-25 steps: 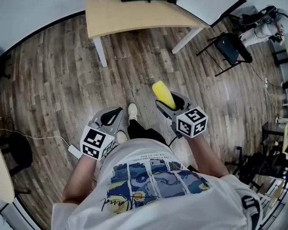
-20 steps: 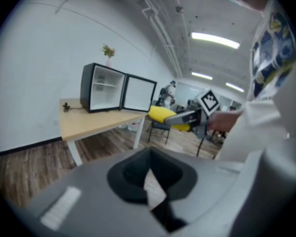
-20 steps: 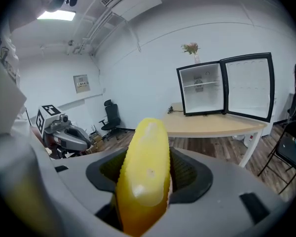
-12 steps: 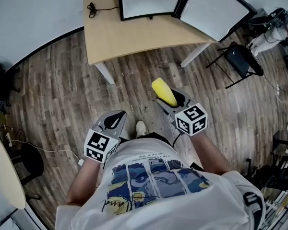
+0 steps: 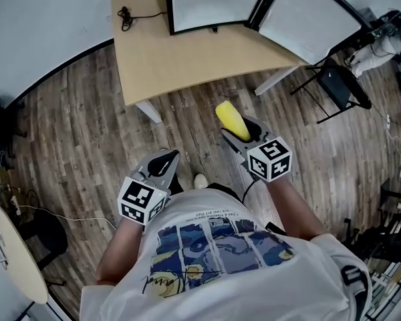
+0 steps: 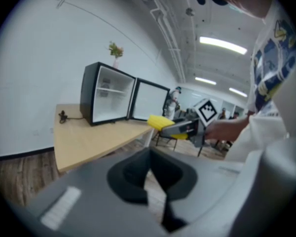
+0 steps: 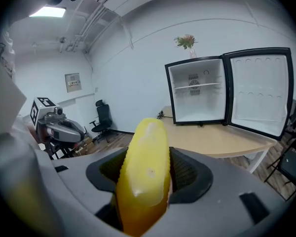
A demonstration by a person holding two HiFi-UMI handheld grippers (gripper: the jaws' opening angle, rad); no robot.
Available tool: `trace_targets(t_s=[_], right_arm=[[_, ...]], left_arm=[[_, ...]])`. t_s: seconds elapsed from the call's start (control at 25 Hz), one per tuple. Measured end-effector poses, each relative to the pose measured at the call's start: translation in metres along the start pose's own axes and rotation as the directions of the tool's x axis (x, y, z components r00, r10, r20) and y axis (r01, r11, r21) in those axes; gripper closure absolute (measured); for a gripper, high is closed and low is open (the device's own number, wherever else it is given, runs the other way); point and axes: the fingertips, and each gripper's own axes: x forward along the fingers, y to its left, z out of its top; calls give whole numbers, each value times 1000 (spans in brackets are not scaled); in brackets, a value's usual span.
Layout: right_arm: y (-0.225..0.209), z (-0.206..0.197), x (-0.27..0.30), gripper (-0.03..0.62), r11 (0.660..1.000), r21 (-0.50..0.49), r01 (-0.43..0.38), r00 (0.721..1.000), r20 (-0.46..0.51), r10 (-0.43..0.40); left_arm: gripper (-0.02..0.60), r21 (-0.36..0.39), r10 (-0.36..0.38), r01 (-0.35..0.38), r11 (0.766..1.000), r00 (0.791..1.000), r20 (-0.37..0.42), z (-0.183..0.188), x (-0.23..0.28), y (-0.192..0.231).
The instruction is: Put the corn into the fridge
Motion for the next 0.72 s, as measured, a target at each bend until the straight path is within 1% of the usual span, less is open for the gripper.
trace_targets(t_s=[0.36,0.52,0.64,0.72], right_arm=[[-24,52,49,339,990,35,137,990,22,-137],[-43,68,70,339,978,68,199,979,21,-201],[-61,77,85,339,968,91,236,971,25,-239],[-73,80,94,339,962,103,252,967,17,-255]], left_arm=[[572,72,-83,81,994,996,26,48,7,90],[572,92,-122,119,989,992,25,57,2,118],[572,101,-116,115,988,993,6,56,1,143],[572,87,-102,102,991,995,-2,56,1,155]])
